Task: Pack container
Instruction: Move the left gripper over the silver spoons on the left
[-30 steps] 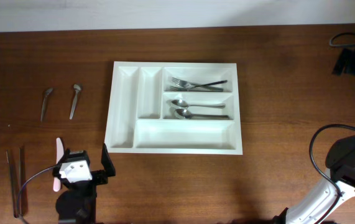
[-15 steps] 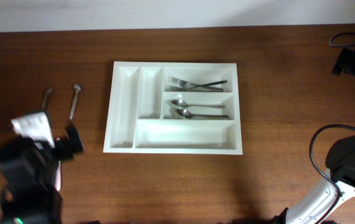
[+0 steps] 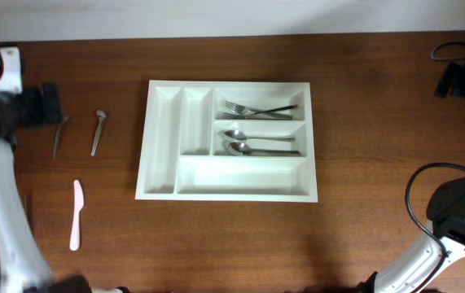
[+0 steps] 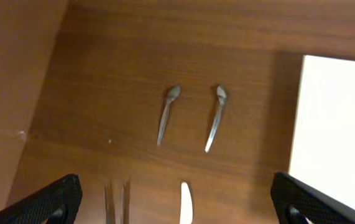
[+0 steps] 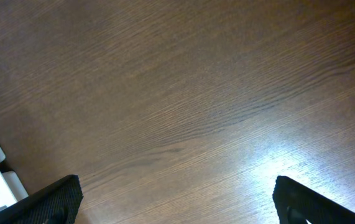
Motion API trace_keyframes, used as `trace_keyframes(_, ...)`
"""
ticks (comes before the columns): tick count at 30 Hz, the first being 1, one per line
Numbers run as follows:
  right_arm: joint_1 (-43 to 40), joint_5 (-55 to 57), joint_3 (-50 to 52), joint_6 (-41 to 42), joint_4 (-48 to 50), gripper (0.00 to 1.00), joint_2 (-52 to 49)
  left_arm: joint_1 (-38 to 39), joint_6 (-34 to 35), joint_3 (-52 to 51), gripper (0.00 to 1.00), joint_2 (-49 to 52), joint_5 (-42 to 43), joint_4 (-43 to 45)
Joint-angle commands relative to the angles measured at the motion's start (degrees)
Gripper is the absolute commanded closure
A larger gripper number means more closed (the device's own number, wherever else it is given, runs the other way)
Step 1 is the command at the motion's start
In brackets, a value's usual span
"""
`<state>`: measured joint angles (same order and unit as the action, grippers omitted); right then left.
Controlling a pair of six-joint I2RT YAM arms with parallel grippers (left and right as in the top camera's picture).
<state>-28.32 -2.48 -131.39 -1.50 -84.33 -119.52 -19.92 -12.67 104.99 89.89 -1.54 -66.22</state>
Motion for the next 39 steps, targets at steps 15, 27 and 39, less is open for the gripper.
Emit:
trace_keyframes(15, -0.22, -0.11, 0.04, 0.72, 0.0, 0.01, 0.15, 0.17, -8.04, 2.47, 0.01, 27.19, 6.69, 4.7)
trace_keyframes(27, -0.2, -0.11, 0.04, 0.72, 0.0, 0.01, 0.15, 2.08, -8.0, 2.47, 0.01, 35.01, 6.25, 12.24)
trace_keyframes(39, -0.22, -0.11, 0.04, 0.72, 0.0, 0.01, 0.15, 7.85, -1.33, 2.4, 0.01, 36.92, -4.09, 16.76)
